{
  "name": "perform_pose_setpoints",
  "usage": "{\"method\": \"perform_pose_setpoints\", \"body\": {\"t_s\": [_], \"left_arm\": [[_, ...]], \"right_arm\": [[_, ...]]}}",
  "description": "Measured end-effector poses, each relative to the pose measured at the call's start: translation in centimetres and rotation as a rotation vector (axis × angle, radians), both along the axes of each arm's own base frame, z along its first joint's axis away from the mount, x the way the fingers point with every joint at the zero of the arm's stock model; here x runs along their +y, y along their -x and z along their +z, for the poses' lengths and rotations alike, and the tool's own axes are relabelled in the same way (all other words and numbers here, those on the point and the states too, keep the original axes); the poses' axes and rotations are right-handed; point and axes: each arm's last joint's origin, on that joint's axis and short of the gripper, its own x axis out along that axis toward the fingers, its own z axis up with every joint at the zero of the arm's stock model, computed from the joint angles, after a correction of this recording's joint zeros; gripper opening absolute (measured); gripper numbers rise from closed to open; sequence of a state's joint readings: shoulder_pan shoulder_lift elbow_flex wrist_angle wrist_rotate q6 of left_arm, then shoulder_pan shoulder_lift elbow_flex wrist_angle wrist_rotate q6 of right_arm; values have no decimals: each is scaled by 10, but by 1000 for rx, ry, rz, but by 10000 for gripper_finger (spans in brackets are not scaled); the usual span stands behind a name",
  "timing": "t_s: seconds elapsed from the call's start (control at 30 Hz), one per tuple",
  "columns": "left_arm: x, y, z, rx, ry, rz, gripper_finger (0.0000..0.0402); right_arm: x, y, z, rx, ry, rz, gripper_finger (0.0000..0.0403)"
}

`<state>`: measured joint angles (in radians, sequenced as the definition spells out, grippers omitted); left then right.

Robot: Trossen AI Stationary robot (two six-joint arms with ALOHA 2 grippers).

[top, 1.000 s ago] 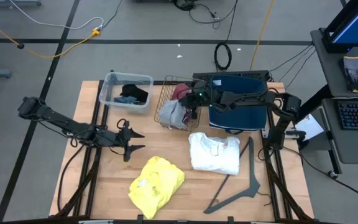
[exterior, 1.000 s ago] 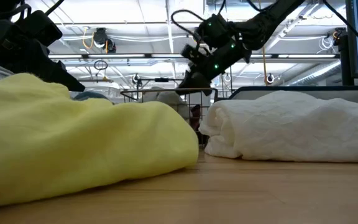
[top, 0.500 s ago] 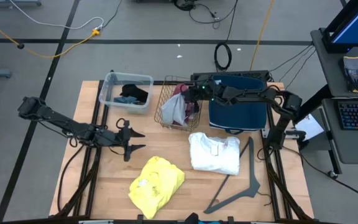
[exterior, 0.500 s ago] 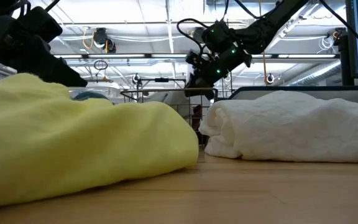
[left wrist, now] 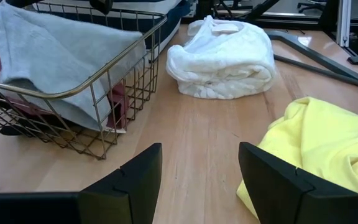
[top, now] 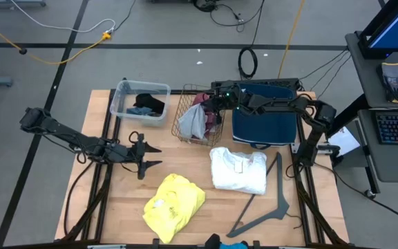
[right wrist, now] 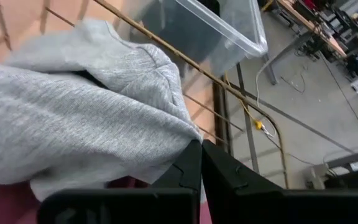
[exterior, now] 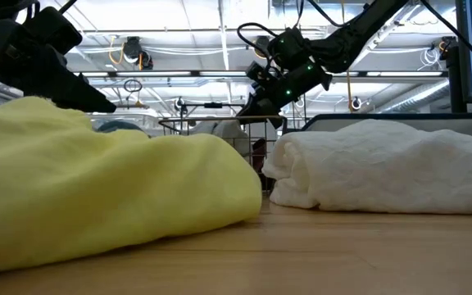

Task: Pick & Place Cloths
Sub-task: Put the gray underwear into the black mesh basket, then put the white shirt into the blue laundry organizer

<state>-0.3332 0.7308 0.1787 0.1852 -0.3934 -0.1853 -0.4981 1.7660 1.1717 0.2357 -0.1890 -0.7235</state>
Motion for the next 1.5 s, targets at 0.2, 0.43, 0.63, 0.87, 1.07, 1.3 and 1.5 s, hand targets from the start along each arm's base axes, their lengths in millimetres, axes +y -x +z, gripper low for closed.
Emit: {"method": "perform_pose_setpoints", "body": {"t_s": [0.2, 0.43, 0.63, 0.87, 1.07, 1.3, 1.5], "left_arm": [[0, 0, 0, 0, 1, 0, 214], [0, 0, 0, -2, 6, 2, 214], [0, 0, 0, -3, 7, 2, 214], [0, 0, 0, -3, 7, 2, 214], [0, 0, 0, -3, 7, 2, 214], [0, 0, 0, -4, 13, 4, 214], [0, 0, 0, -6, 30, 9, 214]], "right_arm": [[-3, 2, 0, -11, -22, 30, 0], [-2, 2, -1, -16, -69, 12, 1], [-2, 2, -1, -15, -67, 14, 16], [-2, 2, -1, -15, -66, 13, 54], [-3, 2, 0, -17, -70, 5, 102], [3, -1, 12, -76, -12, -24, 143], [34, -5, 39, -160, -15, 43, 148]]}}
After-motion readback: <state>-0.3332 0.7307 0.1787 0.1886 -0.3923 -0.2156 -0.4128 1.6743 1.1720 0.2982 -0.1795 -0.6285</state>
